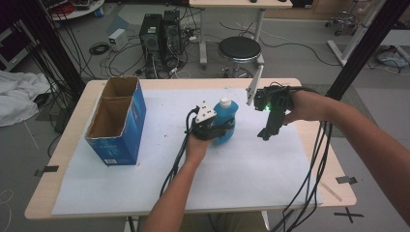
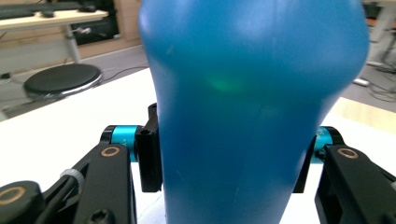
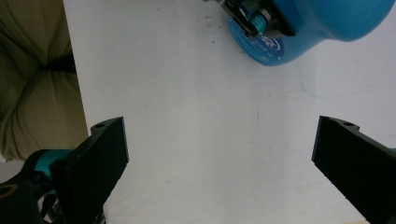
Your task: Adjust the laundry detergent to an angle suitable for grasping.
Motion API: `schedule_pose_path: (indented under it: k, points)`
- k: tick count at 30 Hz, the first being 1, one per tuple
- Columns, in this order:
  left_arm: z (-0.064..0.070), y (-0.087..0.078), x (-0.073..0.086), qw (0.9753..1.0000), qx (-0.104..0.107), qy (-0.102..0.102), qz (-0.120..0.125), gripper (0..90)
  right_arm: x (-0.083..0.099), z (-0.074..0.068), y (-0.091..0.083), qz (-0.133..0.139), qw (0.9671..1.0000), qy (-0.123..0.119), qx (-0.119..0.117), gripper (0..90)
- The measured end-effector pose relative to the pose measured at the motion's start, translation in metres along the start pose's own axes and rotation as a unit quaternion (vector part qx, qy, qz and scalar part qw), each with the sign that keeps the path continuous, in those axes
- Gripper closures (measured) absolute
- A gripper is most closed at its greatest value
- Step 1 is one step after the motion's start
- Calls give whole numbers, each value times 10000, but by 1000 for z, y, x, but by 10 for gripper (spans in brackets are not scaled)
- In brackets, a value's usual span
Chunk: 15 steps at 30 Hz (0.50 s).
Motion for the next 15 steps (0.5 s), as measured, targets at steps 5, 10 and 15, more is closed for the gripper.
schedule_pose_path:
  k: [5, 10, 15]
  points:
    - [-3, -16, -6, 9997, 197, 134, 22, 452, -1, -2, -2, 13, 10000, 5, 18, 27]
    - [0, -30, -12, 9974, 564, 455, -56, 452, -5, -5, -2, 31, 10000, -19, 18, 27]
    - [3, -33, -15, 9924, 987, 710, -189, 452, -6, -6, -1, 39, 10000, -45, 7, 27]
Point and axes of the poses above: each handheld gripper's, and its own axes: y roughly forward along the jaws, x roughly out of its underside, z roughly to its right, the point moved 9 cm from there along y, roughly forward along the jaws, and after that the axes turned 8 degrees about -z, right-handed, at the moved point
